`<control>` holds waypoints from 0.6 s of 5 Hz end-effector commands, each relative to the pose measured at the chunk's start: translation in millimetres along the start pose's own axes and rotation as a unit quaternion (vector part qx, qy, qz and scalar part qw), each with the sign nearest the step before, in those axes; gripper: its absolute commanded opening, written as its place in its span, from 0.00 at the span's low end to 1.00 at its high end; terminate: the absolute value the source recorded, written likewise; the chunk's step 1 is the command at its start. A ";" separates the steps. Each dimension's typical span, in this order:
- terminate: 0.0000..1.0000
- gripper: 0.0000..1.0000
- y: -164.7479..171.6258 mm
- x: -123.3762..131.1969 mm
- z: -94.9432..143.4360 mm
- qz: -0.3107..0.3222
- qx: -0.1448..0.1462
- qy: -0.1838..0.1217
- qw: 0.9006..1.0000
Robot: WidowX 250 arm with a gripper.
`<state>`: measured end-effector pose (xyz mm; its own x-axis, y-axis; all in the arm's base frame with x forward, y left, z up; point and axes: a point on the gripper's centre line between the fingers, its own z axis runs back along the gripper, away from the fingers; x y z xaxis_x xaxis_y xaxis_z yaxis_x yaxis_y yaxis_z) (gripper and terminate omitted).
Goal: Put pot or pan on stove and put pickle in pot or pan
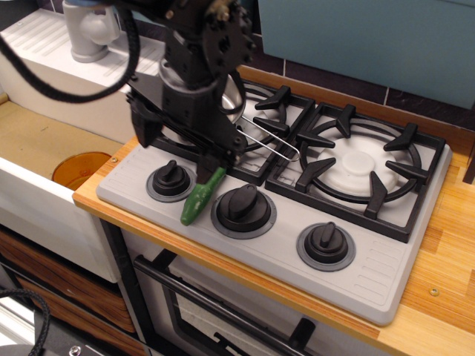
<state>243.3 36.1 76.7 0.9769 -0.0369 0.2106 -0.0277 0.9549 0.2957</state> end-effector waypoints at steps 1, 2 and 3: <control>0.00 1.00 -12.0 8.4 -20.5 0.013 -0.028 -0.024 0.999; 0.00 1.00 -16.8 3.6 -31.7 0.015 -0.052 -0.027 0.998; 0.00 1.00 -22.1 -2.6 -41.8 0.024 -0.067 -0.024 0.997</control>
<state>243.6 28.7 29.0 0.9651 0.0001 0.2619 -0.0424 0.9869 0.1559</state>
